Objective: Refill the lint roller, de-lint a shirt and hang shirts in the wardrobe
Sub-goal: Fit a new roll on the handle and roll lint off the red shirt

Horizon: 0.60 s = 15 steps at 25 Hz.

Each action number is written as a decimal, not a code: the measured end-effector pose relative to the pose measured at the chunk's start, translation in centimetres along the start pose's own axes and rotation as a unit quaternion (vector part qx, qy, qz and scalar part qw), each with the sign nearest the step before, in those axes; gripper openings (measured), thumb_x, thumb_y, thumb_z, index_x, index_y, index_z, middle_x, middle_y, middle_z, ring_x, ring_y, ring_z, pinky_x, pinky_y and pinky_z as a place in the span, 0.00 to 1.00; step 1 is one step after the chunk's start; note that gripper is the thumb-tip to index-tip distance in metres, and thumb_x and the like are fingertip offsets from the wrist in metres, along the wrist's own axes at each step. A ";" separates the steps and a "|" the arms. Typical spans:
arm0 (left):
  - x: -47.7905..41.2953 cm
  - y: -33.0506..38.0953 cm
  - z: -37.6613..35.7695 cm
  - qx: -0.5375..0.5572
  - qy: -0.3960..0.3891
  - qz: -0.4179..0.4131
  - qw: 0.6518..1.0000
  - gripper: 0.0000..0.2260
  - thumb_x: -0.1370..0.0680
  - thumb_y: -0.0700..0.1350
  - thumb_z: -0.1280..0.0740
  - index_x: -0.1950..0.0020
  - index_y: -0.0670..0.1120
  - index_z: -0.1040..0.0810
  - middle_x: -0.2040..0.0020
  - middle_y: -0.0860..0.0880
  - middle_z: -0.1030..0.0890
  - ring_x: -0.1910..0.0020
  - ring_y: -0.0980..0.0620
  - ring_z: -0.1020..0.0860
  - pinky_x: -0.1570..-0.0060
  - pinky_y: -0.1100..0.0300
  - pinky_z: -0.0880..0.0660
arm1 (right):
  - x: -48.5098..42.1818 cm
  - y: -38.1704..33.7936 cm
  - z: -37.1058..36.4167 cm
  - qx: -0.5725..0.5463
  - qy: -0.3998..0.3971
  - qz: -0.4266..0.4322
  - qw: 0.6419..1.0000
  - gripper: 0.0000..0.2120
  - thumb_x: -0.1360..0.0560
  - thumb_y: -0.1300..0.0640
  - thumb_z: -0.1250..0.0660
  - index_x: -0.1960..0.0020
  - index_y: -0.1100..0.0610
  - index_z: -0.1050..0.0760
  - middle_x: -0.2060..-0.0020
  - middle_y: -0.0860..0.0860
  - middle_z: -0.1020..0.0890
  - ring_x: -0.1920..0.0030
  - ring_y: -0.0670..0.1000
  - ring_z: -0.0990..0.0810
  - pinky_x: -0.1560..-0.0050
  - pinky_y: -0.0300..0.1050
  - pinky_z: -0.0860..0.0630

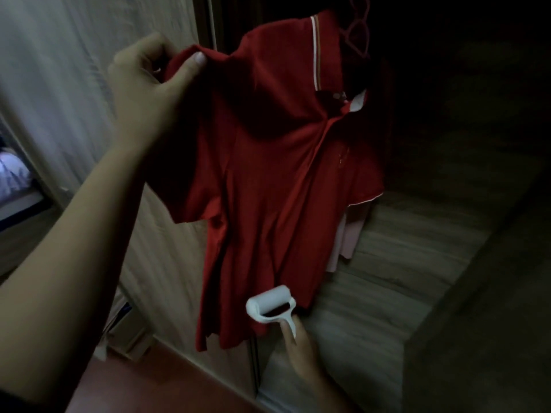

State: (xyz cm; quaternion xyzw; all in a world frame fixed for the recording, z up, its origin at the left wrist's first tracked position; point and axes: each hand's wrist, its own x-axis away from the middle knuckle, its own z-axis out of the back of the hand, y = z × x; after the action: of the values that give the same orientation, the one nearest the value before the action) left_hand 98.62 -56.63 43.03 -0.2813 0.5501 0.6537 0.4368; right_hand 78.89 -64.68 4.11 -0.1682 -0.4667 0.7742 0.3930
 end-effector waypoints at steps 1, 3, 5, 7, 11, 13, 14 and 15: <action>0.9 0.5 -0.2 -0.008 -0.008 0.003 1.000 0.15 0.25 0.58 0.33 0.67 0.55 0.33 0.70 0.55 0.32 0.68 0.59 0.33 0.67 0.56 0.36 | -0.4 0.0 1.1 -0.016 0.021 -0.004 1.000 0.21 0.23 0.39 0.45 0.41 0.52 0.26 0.54 0.46 0.20 0.47 0.50 0.20 0.53 0.36 0.33; 4.0 1.8 -0.8 -0.004 -0.019 0.003 1.000 0.14 0.25 0.56 0.33 0.66 0.53 0.30 0.71 0.53 0.32 0.69 0.58 0.33 0.68 0.57 0.36 | -1.7 -0.7 4.2 -0.035 0.076 -0.002 0.997 0.13 0.21 0.50 0.42 0.42 0.55 0.25 0.55 0.51 0.19 0.48 0.55 0.20 0.54 0.40 0.32; 8.1 3.7 -1.6 0.019 -0.021 0.018 0.999 0.14 0.25 0.53 0.31 0.65 0.46 0.28 0.72 0.52 0.33 0.71 0.61 0.35 0.69 0.62 0.36 | -2.4 -0.9 7.7 -0.032 0.145 0.012 0.989 0.14 0.21 0.53 0.41 0.40 0.58 0.26 0.50 0.58 0.18 0.47 0.59 0.20 0.52 0.42 0.31; 12.2 5.6 -2.6 0.018 -0.019 0.031 0.999 0.14 0.25 0.48 0.30 0.65 0.45 0.29 0.73 0.53 0.35 0.73 0.59 0.36 0.71 0.70 0.40 | -2.4 -0.4 10.6 -0.016 0.184 0.019 0.983 0.16 0.20 0.52 0.43 0.36 0.57 0.28 0.48 0.60 0.18 0.46 0.61 0.21 0.52 0.43 0.31; 17.7 8.4 -5.9 0.024 -0.039 0.022 0.999 0.12 0.26 0.43 0.29 0.66 0.43 0.29 0.72 0.54 0.33 0.72 0.58 0.34 0.69 0.70 0.40 | -1.6 0.8 15.4 0.006 0.215 -0.007 0.977 0.18 0.20 0.47 0.46 0.37 0.56 0.29 0.52 0.61 0.18 0.50 0.63 0.21 0.55 0.46 0.30; 18.7 9.1 -7.8 0.011 -0.079 -0.002 0.997 0.13 0.26 0.41 0.29 0.65 0.44 0.31 0.71 0.54 0.34 0.70 0.56 0.34 0.69 0.66 0.43 | -0.6 1.4 17.2 0.011 0.232 -0.021 0.972 0.19 0.20 0.45 0.47 0.36 0.54 0.30 0.52 0.59 0.18 0.50 0.61 0.21 0.54 0.45 0.30; 18.8 9.3 -8.6 -0.005 -0.116 -0.008 0.993 0.13 0.25 0.42 0.30 0.64 0.45 0.32 0.71 0.54 0.33 0.70 0.55 0.32 0.67 0.65 0.44 | 0.0 1.6 17.9 0.014 0.239 -0.030 0.971 0.19 0.20 0.44 0.47 0.36 0.53 0.30 0.53 0.58 0.18 0.50 0.61 0.21 0.54 0.45 0.31; 18.9 9.3 -9.4 -0.029 -0.161 -0.006 0.986 0.11 0.24 0.45 0.31 0.61 0.44 0.31 0.68 0.51 0.29 0.66 0.50 0.27 0.66 0.62 0.41 | 0.7 1.8 18.5 0.019 0.243 -0.034 0.969 0.20 0.21 0.43 0.48 0.36 0.52 0.31 0.54 0.58 0.18 0.51 0.61 0.21 0.54 0.45 0.31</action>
State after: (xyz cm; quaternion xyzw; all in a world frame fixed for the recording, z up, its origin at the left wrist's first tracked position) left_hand 80.69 -60.87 29.16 -0.1880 0.4515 0.7040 0.5150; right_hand 66.02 -75.49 12.04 -0.3277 -0.3480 0.7049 0.5240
